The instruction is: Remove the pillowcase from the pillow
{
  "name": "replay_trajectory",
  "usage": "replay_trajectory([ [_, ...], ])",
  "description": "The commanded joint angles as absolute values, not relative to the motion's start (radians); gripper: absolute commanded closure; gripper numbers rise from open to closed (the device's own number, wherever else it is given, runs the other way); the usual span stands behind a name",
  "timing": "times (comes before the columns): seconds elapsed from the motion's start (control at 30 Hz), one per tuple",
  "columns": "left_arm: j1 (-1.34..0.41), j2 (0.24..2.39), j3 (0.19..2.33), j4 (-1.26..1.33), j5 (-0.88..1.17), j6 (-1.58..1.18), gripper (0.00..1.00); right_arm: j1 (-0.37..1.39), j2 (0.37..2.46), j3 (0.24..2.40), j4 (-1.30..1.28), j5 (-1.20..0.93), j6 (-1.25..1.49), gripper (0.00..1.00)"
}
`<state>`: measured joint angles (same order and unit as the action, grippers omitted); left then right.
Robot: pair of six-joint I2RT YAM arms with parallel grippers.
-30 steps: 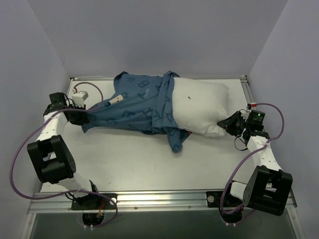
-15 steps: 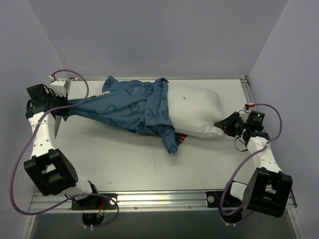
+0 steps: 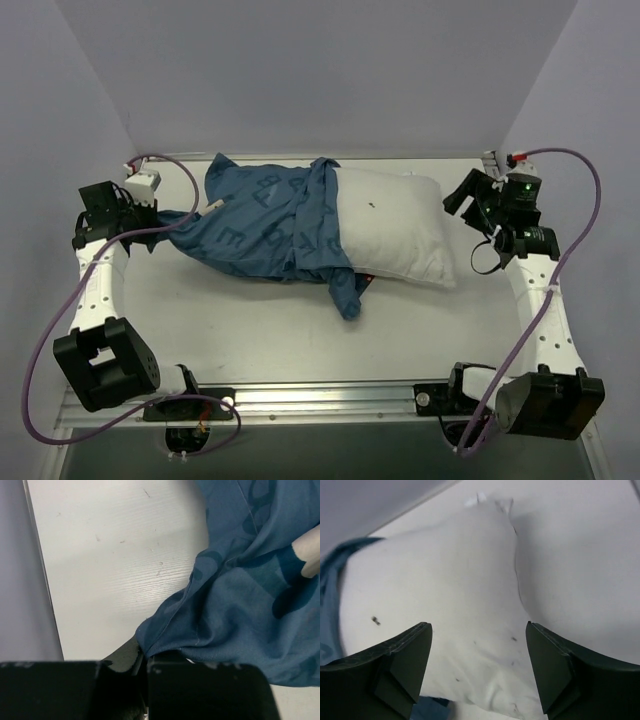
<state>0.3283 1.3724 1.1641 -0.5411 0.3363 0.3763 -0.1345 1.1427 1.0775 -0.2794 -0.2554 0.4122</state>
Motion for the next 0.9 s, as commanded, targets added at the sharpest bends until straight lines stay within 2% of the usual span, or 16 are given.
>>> replay_trajectory([
  [0.0,0.321,1.322,1.193,-0.491,0.371,0.354,0.98,-0.025,1.141,1.244,-0.339,-0.01,0.354,0.21],
  [0.07,0.316,1.321,1.198,-0.497,0.376,0.351,0.98,0.042,1.198,1.351,-0.356,0.09,0.331,0.17],
  [0.13,0.308,1.319,1.201,-0.503,0.376,0.351,0.98,0.179,1.245,1.409,-0.353,0.158,0.305,0.24],
  [0.17,0.307,1.319,1.203,-0.509,0.377,0.347,0.98,0.228,1.315,1.478,-0.366,0.178,0.293,0.43],
  [0.23,0.302,1.312,1.209,-0.514,0.38,0.341,0.98,0.364,1.397,1.547,-0.394,0.221,0.266,0.75],
  [0.27,0.301,1.309,1.21,-0.515,0.382,0.333,0.98,0.4,1.478,1.578,-0.419,0.251,0.262,0.95],
  [0.3,0.298,1.304,1.215,-0.517,0.387,0.33,0.98,0.428,1.512,1.613,-0.422,0.25,0.258,1.0],
  [0.5,0.29,1.281,1.258,-0.546,0.393,0.302,0.98,0.534,1.727,1.533,-0.385,0.169,0.296,1.0],
  [0.6,0.29,1.275,1.321,-0.566,0.393,0.285,0.98,0.543,1.808,1.409,-0.348,0.164,0.333,1.0],
  [0.7,0.29,1.278,1.431,-0.589,0.38,0.25,0.98,0.517,1.844,1.269,-0.307,0.236,0.383,1.0],
  [0.83,0.298,1.316,1.641,-0.636,0.328,0.189,0.98,0.427,1.836,1.125,-0.215,0.202,0.419,1.0],
  [0.87,0.302,1.33,1.748,-0.647,0.316,0.157,0.98,0.411,1.839,1.097,-0.212,0.209,0.419,1.0],
])
